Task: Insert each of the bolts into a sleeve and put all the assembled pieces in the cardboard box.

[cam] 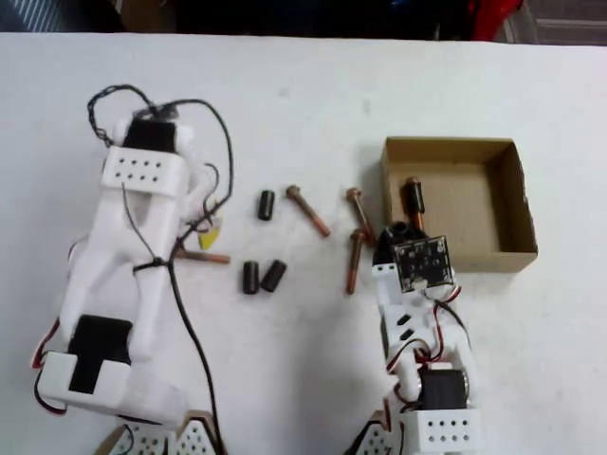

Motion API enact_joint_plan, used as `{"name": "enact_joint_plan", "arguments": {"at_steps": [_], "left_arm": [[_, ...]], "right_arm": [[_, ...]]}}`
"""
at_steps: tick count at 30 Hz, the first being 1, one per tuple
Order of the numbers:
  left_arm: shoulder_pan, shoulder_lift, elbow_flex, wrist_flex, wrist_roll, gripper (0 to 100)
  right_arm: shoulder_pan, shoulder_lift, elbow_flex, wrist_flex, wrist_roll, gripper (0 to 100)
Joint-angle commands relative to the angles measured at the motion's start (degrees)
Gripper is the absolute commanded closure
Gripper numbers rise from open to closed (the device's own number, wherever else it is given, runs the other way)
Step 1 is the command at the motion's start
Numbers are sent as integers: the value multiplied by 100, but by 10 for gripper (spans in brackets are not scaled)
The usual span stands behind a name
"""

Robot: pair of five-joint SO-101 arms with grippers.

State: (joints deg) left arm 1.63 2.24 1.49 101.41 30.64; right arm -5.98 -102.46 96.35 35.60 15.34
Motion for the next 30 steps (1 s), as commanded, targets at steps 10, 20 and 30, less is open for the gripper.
{"name": "enact_joint_plan", "arguments": {"at_steps": [10, 20, 30], "left_arm": [[-198, -22, 220, -448, 2453, 873], [-242, -13, 580, -932, 2409, 872], [-277, -13, 2022, -2690, 3323, 872]], "right_arm": [[31, -75, 44, -57, 0, 982], [31, -75, 44, -57, 0, 982], [31, -75, 44, -57, 0, 982]]}}
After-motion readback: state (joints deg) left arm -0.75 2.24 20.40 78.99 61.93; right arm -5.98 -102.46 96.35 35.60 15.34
